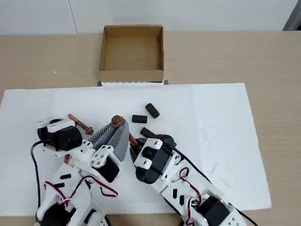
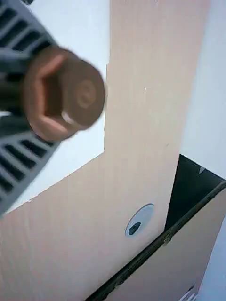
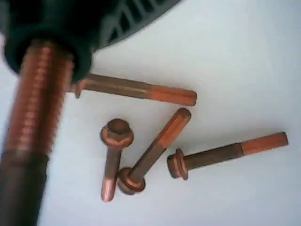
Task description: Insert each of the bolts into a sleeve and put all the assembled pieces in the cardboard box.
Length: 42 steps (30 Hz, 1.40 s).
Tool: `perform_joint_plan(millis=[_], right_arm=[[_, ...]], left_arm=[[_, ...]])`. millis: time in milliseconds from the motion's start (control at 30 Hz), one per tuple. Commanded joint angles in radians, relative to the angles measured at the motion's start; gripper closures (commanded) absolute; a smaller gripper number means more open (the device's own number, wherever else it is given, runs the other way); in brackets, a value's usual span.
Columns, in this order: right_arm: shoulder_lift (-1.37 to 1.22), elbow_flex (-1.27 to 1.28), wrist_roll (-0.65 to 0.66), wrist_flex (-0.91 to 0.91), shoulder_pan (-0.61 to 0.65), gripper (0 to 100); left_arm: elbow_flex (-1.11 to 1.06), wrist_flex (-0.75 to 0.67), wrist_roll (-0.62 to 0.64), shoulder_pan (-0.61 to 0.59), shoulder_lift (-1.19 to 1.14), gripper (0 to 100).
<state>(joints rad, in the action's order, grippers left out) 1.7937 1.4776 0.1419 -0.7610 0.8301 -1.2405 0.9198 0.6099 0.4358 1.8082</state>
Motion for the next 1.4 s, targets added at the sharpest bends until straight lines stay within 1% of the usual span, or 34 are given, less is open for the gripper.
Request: perform_joint_plan(millis=[0, 100, 233, 300, 467, 633, 733, 1000, 1100, 1167, 1233, 1367], right_arm=[[0.015, -0.015, 0.008, 0.028, -0.013, 99.6], [0.015, -0.015, 0.008, 0.028, -0.013, 99.6], [0.015, -0.015, 0.008, 0.028, -0.013, 99.6], [0.015, -0.015, 0.008, 0.028, -0.013, 99.6], [0.015, -0.015, 0.008, 0.028, -0.013, 99.6], [0.015, -0.015, 0.008, 0.028, -0.016, 99.6], [0.015, -0.014, 0.008, 0.028, -0.016, 99.6], [0.015, -0.009, 0.008, 0.028, -0.018, 99.6], [0.015, -0.008, 0.008, 0.028, -0.018, 99.6], [0.015, -0.008, 0.008, 0.028, -0.018, 99.6], [0.015, -0.008, 0.008, 0.028, -0.018, 99.6], [0.015, -0.008, 0.008, 0.028, -0.018, 99.6]], left_arm=[[-0.002, -0.003, 0.002, 0.011, 0.008, 100], [-0.031, 0.003, -0.009, 0.074, 0.008, 100], [-0.054, 0.002, -0.107, 0.16, 0.008, 100], [-0.065, 0.002, -0.144, 0.18, 0.008, 100], [-0.104, 0.003, -0.192, 0.195, 0.008, 100], [-0.16, 0.005, -0.229, 0.19, 0.008, 100], [-0.173, 0.029, -0.25, 0.189, 0.008, 100], [-0.168, 0.034, -0.245, 0.187, 0.008, 99], [-0.168, 0.034, -0.244, 0.184, 0.008, 94], [-0.168, 0.032, -0.244, 0.153, 0.008, 89], [-0.168, 0.032, -0.244, 0.12, 0.008, 85], [-0.148, 0.037, -0.245, 0.078, 0.008, 84]])
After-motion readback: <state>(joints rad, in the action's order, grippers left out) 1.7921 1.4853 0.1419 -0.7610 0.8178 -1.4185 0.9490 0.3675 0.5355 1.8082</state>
